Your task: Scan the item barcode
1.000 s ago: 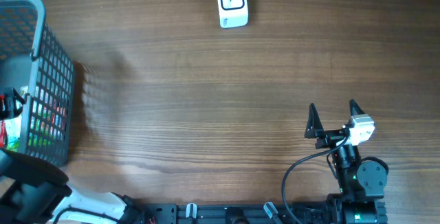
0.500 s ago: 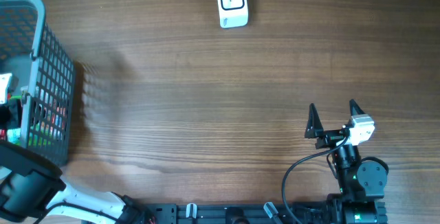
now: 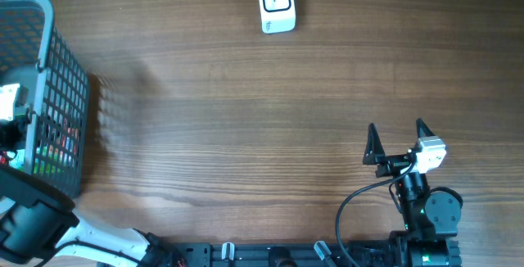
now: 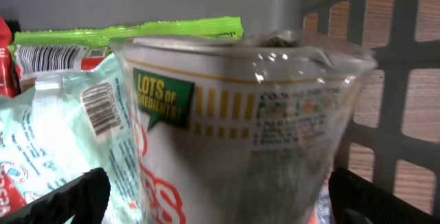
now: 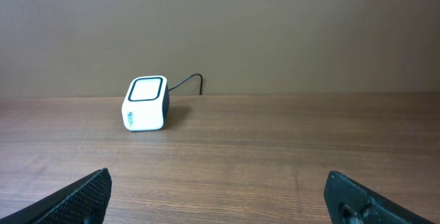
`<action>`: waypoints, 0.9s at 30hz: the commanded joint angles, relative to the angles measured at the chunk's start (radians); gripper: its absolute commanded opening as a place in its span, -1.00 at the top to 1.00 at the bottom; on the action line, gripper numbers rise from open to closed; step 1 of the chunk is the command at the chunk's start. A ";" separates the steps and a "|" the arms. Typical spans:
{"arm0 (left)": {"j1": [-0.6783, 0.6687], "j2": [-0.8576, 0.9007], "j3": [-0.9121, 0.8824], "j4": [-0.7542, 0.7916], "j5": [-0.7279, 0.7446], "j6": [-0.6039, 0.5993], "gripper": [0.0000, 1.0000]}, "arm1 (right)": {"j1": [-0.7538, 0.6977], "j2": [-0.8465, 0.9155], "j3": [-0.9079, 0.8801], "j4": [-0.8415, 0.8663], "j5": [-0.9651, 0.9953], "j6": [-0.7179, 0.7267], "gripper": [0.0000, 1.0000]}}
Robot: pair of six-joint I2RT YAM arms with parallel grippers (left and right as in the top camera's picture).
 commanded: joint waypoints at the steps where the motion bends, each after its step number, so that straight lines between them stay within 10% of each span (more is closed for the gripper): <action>1: -0.008 0.011 -0.057 0.034 0.032 0.013 -0.97 | -0.001 -0.005 -0.001 0.005 -0.015 -0.010 -0.99; 10: -0.008 0.000 -0.058 0.092 0.024 0.002 -0.42 | -0.001 -0.005 -0.001 0.004 -0.015 -0.010 -0.99; 27: -0.008 -0.319 0.086 0.101 0.016 -0.078 -0.52 | -0.001 -0.005 -0.001 0.005 -0.015 -0.010 -0.99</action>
